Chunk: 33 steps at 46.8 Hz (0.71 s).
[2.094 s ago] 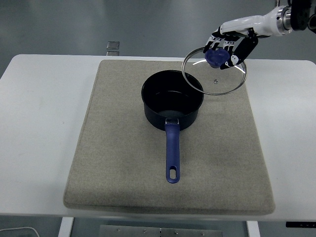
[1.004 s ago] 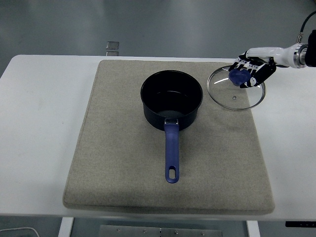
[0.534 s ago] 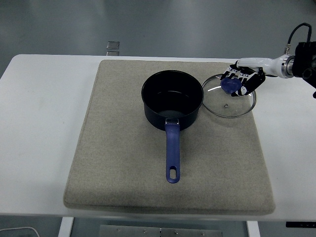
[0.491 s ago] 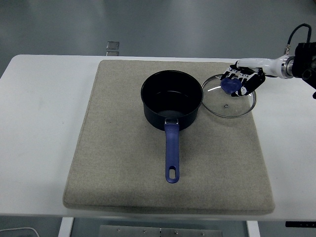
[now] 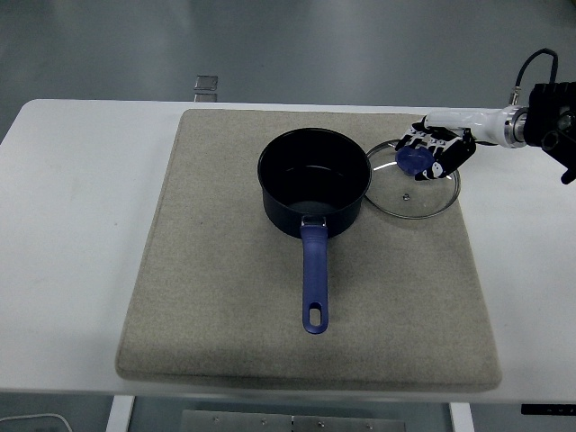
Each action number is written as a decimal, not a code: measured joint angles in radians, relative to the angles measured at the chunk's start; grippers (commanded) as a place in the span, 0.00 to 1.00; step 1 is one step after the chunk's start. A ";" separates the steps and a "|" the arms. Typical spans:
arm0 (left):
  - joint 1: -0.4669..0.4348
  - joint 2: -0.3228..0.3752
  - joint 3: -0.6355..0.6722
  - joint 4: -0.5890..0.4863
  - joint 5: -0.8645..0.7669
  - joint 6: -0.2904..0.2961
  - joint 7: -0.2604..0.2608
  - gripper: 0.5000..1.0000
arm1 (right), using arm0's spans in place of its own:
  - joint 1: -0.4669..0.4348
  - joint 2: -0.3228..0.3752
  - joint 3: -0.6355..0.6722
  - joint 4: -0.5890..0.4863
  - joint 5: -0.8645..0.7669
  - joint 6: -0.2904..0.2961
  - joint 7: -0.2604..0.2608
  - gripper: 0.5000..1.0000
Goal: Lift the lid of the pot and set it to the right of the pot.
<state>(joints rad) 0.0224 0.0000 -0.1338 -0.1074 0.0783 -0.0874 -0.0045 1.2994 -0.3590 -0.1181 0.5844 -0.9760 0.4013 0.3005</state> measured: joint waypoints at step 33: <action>0.000 0.000 0.000 0.000 0.000 0.000 0.000 1.00 | 0.009 -0.011 0.064 0.002 0.029 0.043 0.000 0.79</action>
<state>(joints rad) 0.0223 0.0000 -0.1335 -0.1074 0.0782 -0.0874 -0.0046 1.3086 -0.3700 -0.0544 0.5861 -0.9470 0.4445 0.3007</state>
